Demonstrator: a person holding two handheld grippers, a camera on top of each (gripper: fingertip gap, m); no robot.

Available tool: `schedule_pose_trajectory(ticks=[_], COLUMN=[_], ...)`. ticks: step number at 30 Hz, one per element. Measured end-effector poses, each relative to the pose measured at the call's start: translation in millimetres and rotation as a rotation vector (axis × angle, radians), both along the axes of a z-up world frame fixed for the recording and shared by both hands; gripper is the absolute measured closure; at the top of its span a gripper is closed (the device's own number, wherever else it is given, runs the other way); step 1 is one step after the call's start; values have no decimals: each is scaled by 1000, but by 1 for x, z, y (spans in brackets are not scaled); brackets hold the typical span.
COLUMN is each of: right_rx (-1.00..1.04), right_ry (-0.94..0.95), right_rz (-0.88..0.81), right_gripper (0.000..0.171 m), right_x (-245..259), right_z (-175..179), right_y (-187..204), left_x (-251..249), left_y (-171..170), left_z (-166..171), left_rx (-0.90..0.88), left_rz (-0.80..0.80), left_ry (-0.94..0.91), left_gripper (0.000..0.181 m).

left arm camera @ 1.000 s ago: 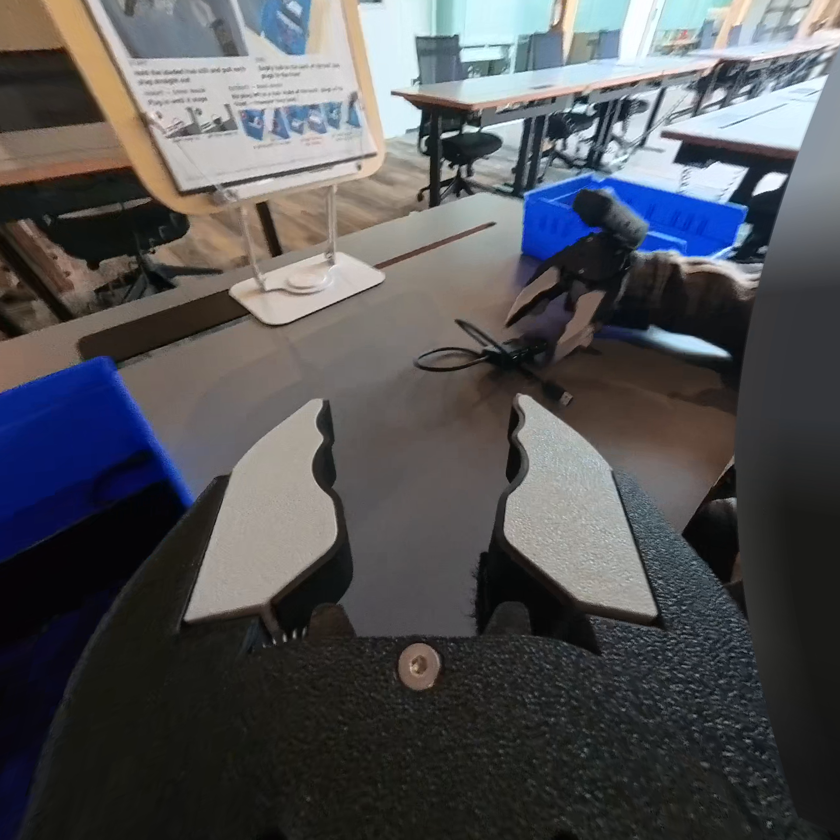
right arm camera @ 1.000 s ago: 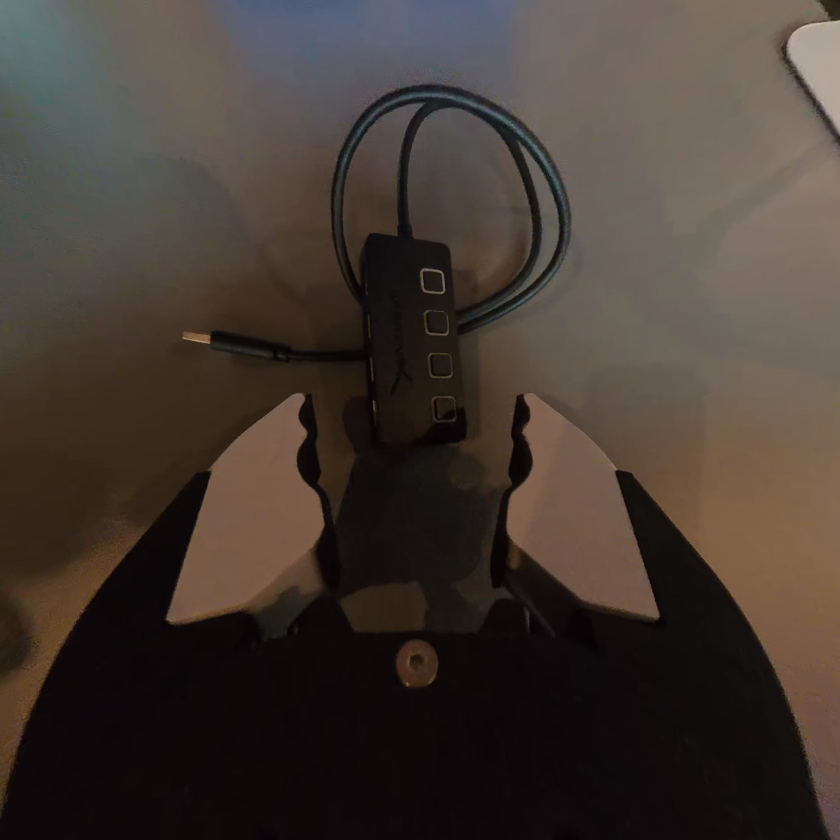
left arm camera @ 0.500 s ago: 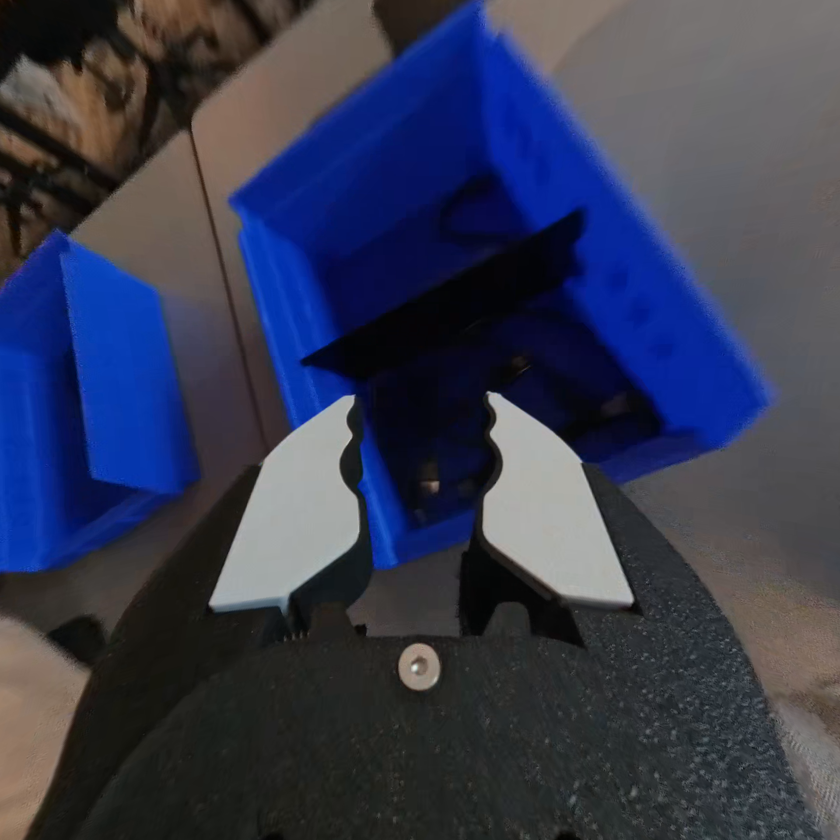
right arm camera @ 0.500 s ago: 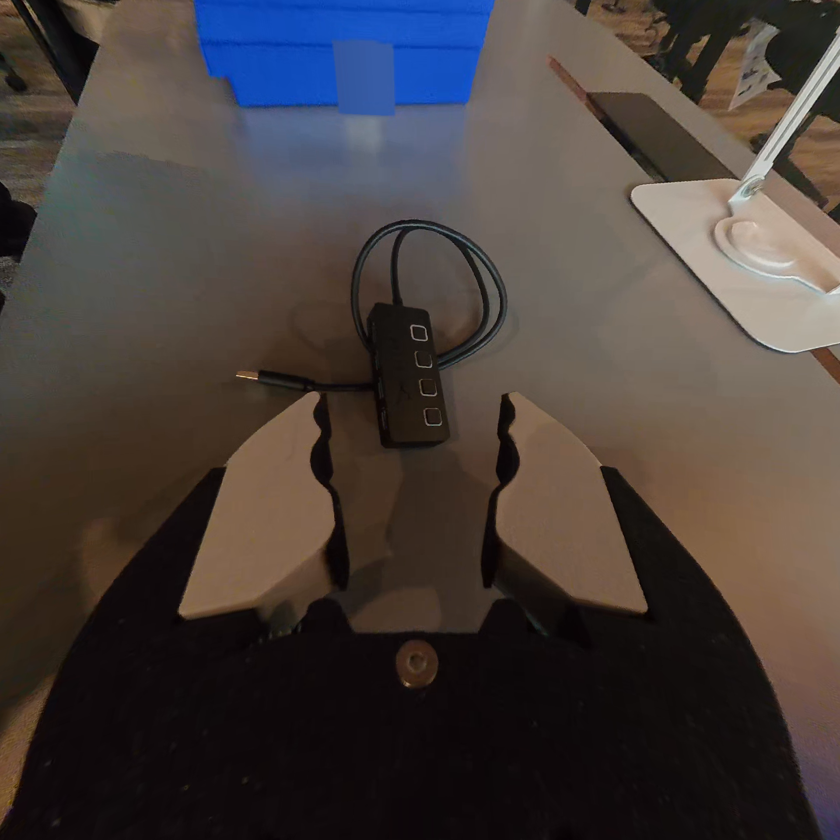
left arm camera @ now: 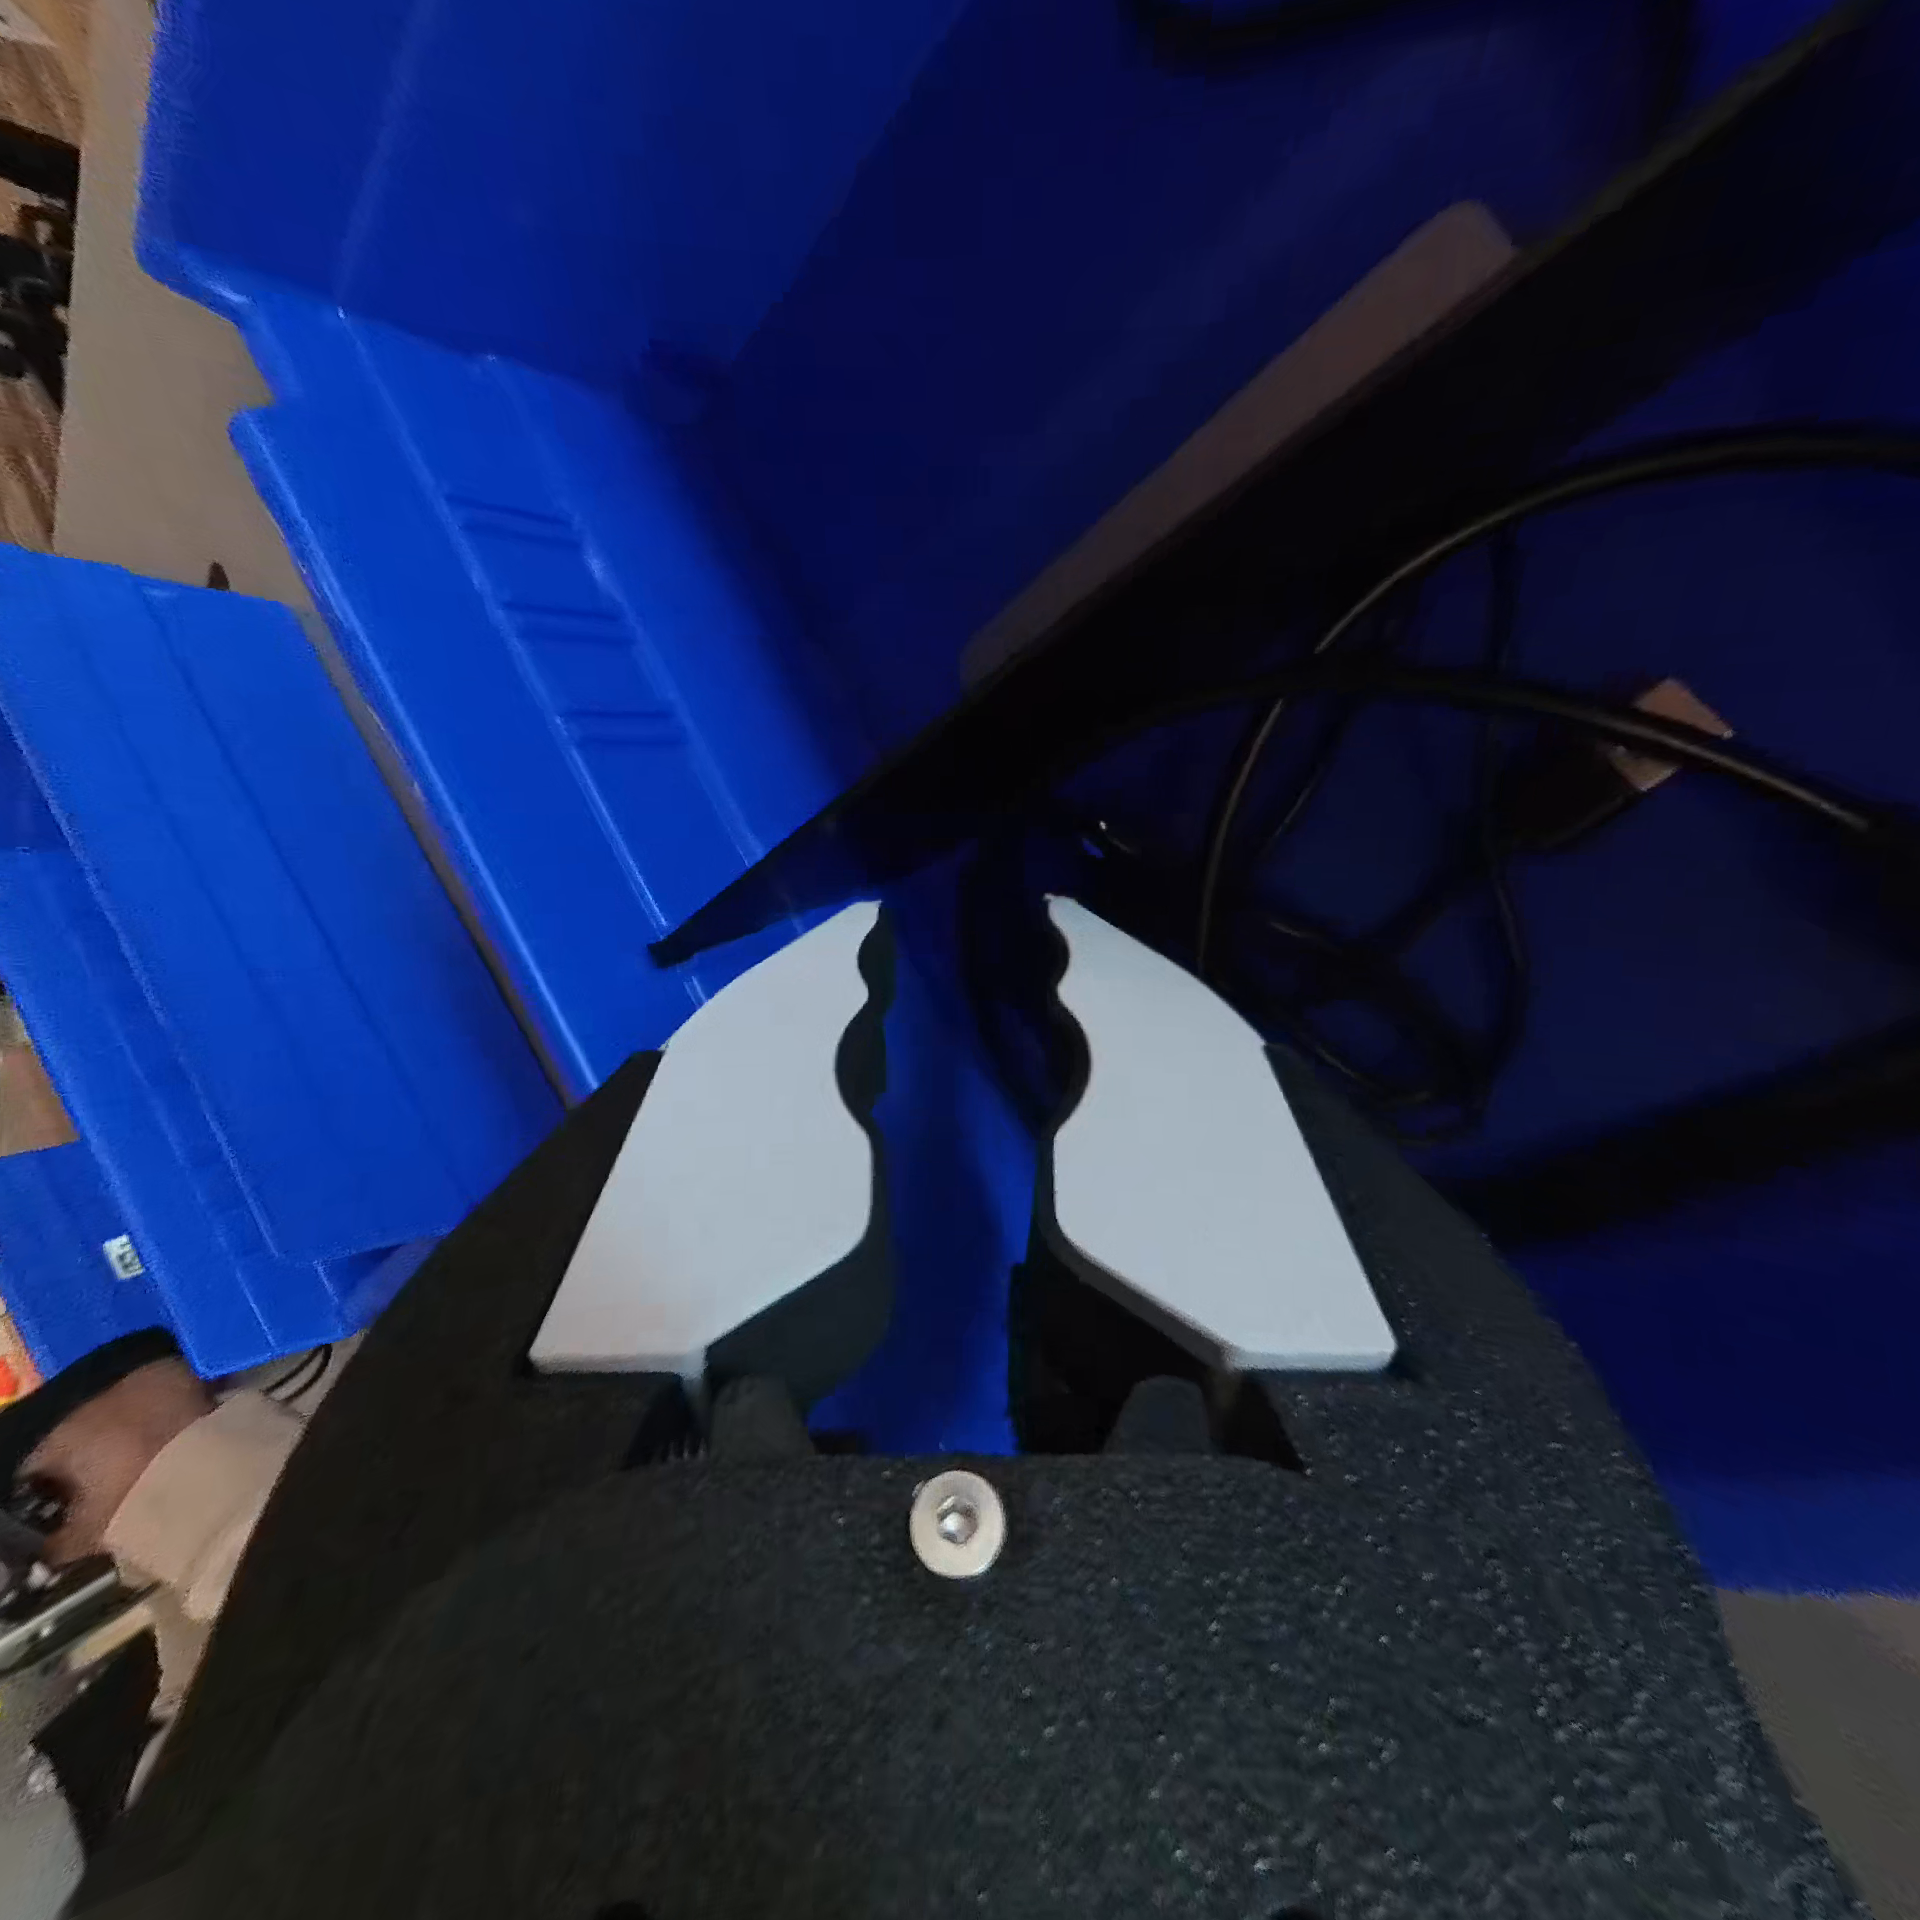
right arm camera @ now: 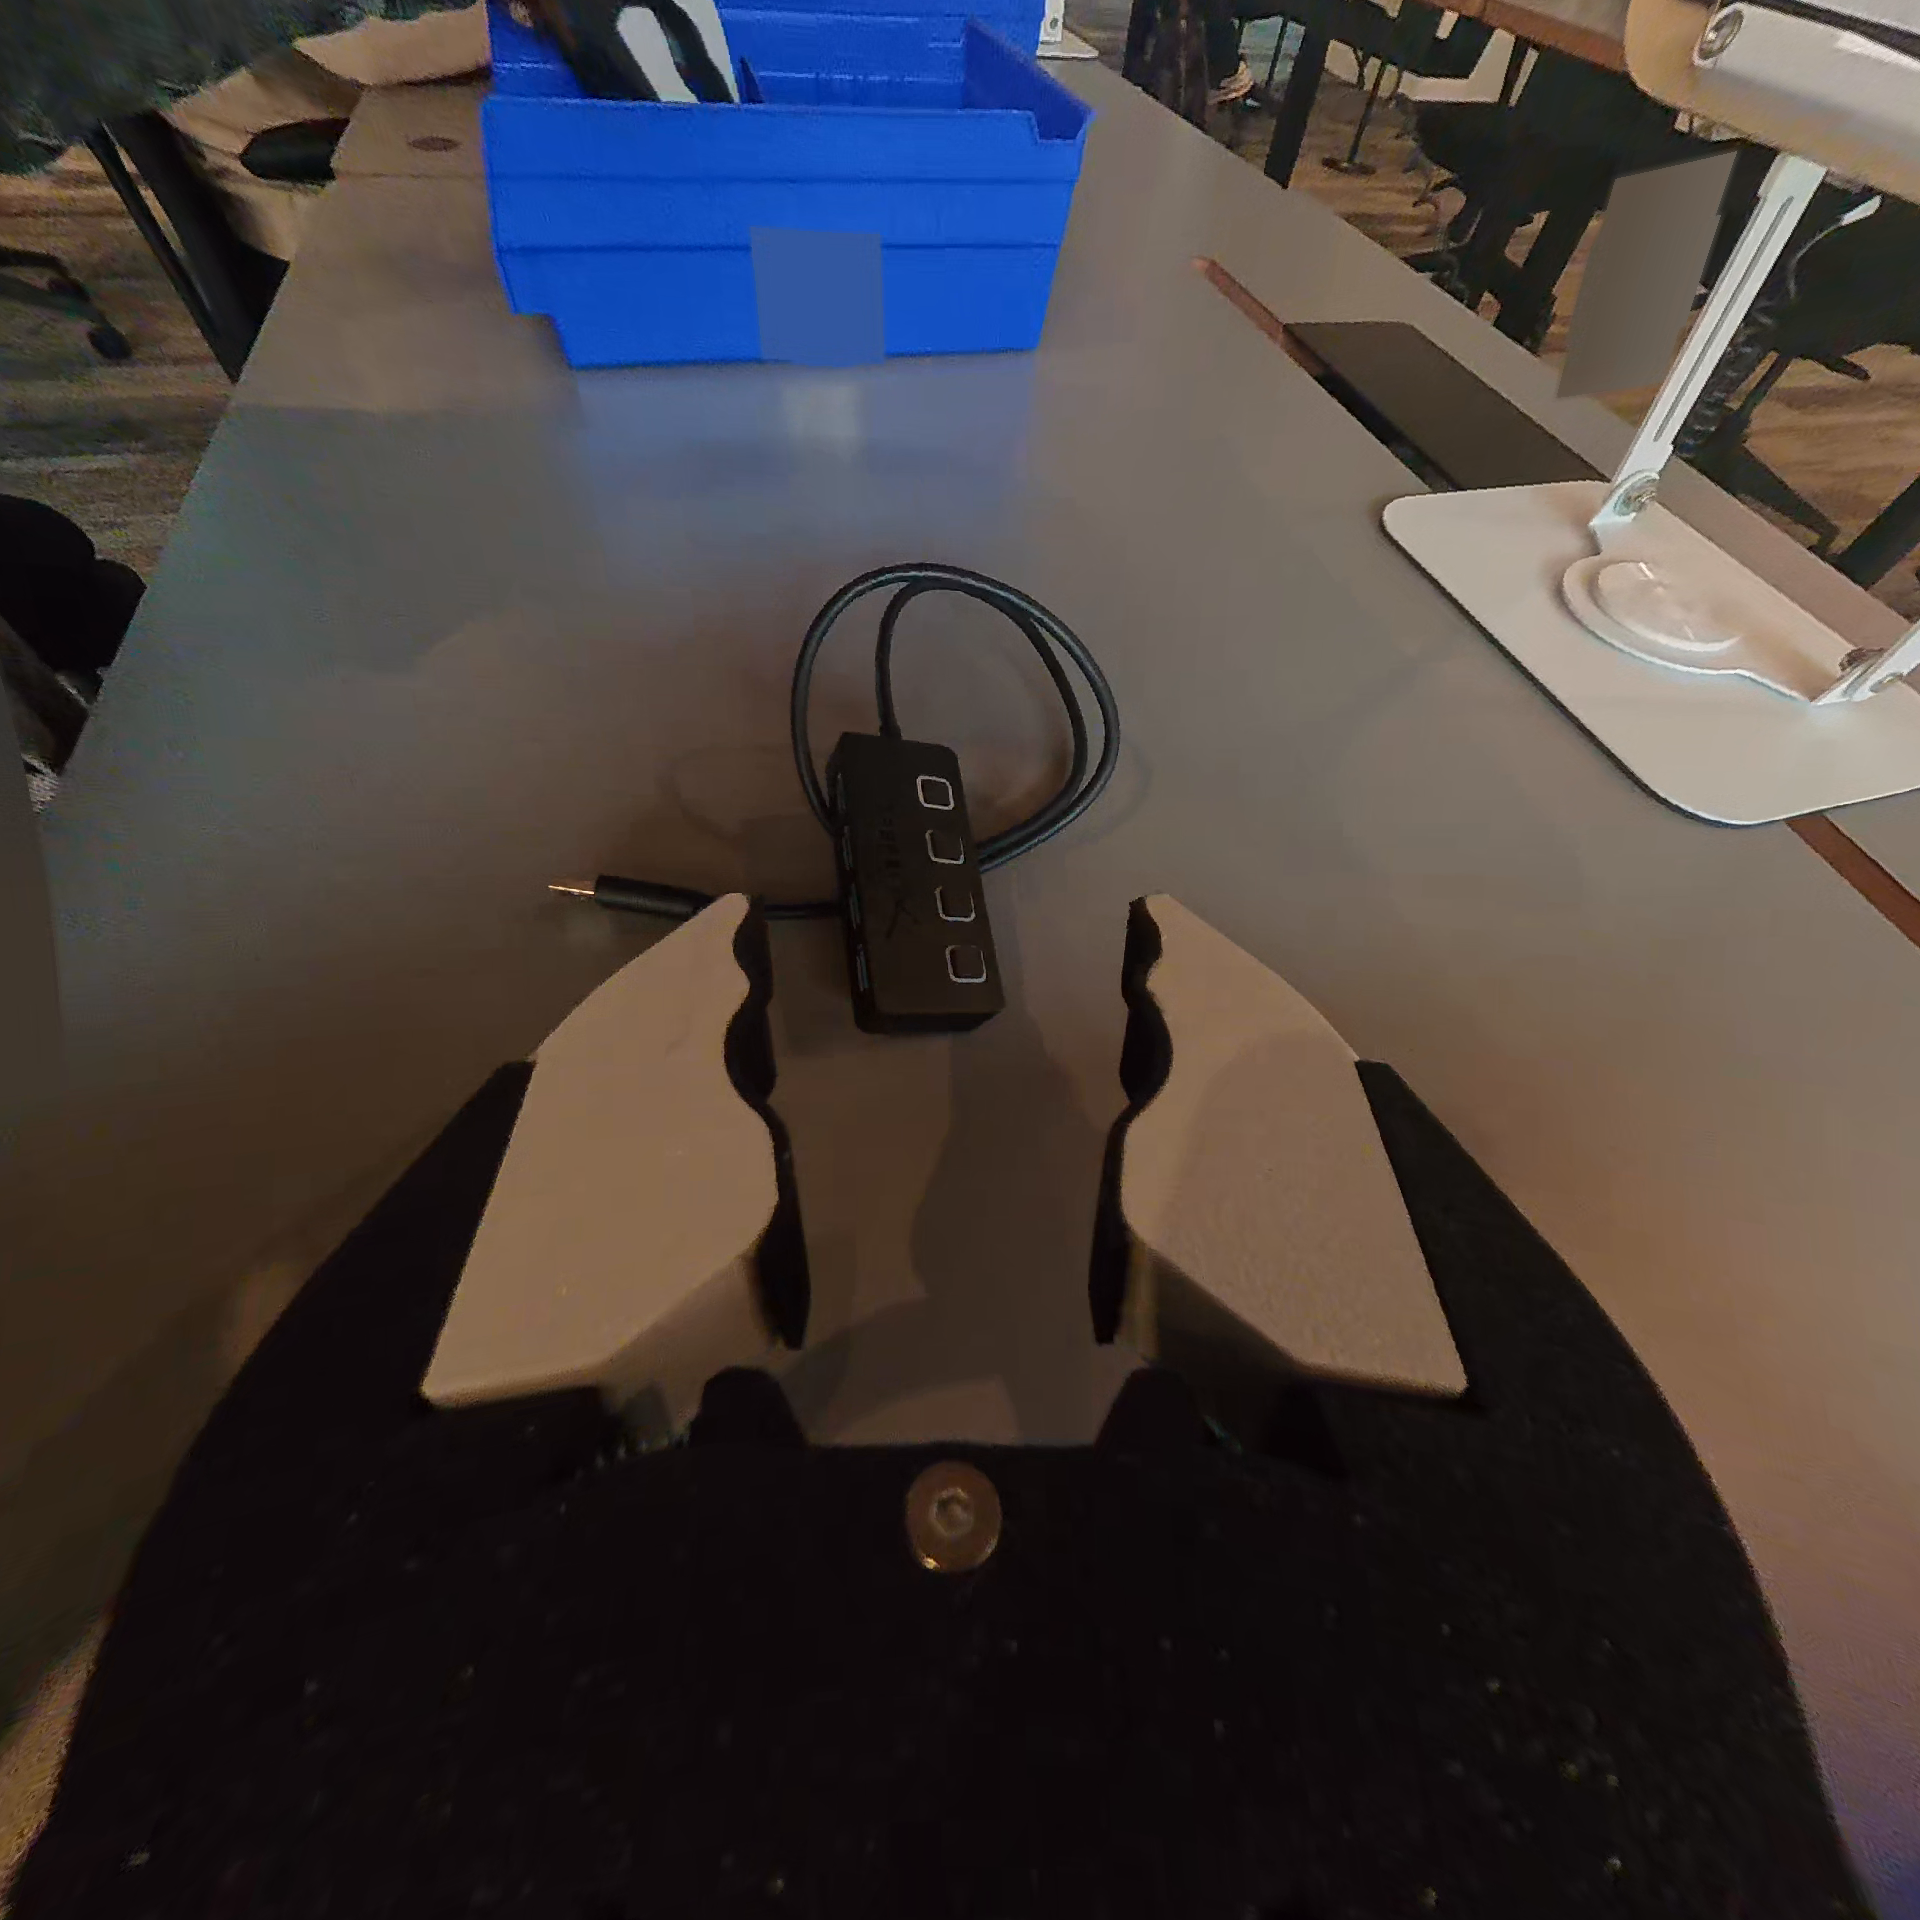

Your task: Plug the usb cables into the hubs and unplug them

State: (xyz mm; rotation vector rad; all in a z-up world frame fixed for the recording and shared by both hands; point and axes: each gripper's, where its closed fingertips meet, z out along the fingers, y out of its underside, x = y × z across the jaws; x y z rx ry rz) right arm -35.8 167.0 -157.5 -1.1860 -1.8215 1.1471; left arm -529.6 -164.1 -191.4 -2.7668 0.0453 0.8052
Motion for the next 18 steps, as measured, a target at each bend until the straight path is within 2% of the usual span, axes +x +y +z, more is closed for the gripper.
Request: schedule_pose_trajectory(ticks=[7, 9, 10, 18], right_rx=[-5, -6, -5, -4], right_ry=[9, 11, 10, 8], right_rz=[-6, -7, -7, 2], right_gripper=[107, 107, 107, 107], right_x=[2, 2, 2, 1], right_z=[2, 2, 2, 1], right_y=[3, 3, 3, 0], left_x=[-6, -8, -10, 2], left_y=[-1, -1, -1, -6], left_z=[-18, -20, -19, 18], left_rx=[-159, -172, -173, -97], left_rz=[42, 45, 48, 75], left_ry=[72, 89, 106, 67], left_gripper=[154, 161, 174, 177])
